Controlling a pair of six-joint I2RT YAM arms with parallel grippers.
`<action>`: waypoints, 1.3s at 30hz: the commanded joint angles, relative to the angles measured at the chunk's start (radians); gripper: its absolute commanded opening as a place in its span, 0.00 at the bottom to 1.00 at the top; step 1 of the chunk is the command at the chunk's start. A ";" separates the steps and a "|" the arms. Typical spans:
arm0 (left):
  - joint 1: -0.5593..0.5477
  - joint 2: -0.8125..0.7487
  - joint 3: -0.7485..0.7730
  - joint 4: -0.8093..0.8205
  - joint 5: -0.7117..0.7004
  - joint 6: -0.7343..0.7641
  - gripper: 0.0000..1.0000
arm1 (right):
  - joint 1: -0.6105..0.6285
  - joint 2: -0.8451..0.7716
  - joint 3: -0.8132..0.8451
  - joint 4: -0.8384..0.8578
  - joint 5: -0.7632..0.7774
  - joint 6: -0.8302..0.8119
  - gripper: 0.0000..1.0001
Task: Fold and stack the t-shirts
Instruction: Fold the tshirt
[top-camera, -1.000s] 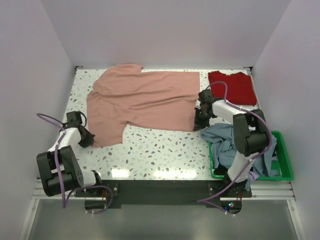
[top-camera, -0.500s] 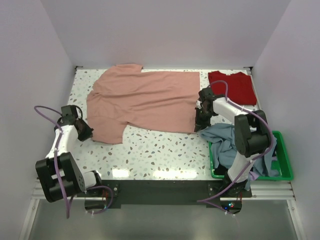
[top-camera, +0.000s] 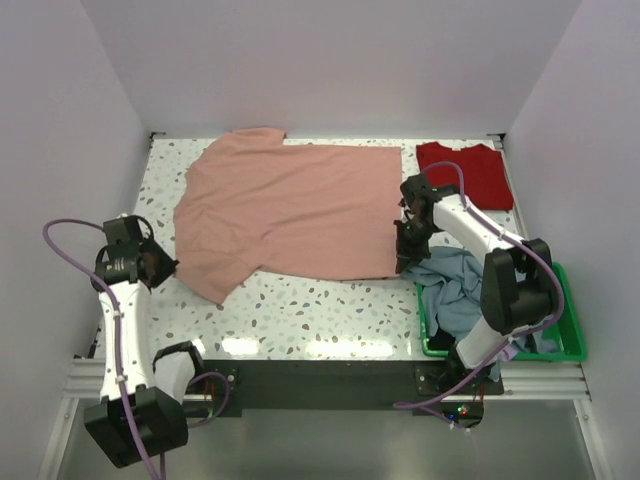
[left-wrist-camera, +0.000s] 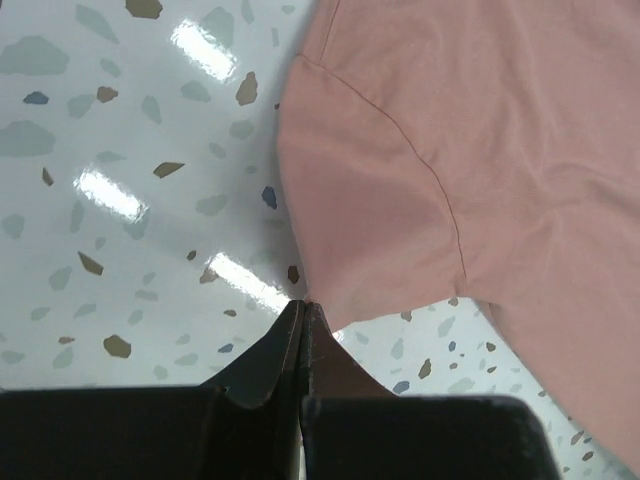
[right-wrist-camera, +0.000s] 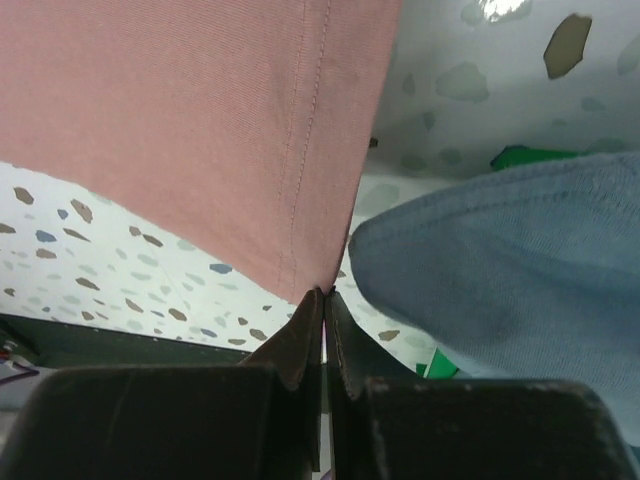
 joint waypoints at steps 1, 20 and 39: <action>0.010 -0.047 0.057 -0.119 -0.029 0.001 0.00 | 0.029 -0.048 -0.015 -0.106 0.003 -0.016 0.00; 0.007 0.077 0.119 0.026 0.055 -0.024 0.00 | 0.020 0.030 0.089 -0.137 0.030 0.011 0.00; -0.167 0.571 0.544 0.293 0.092 -0.070 0.00 | -0.126 0.318 0.430 -0.114 -0.049 -0.013 0.00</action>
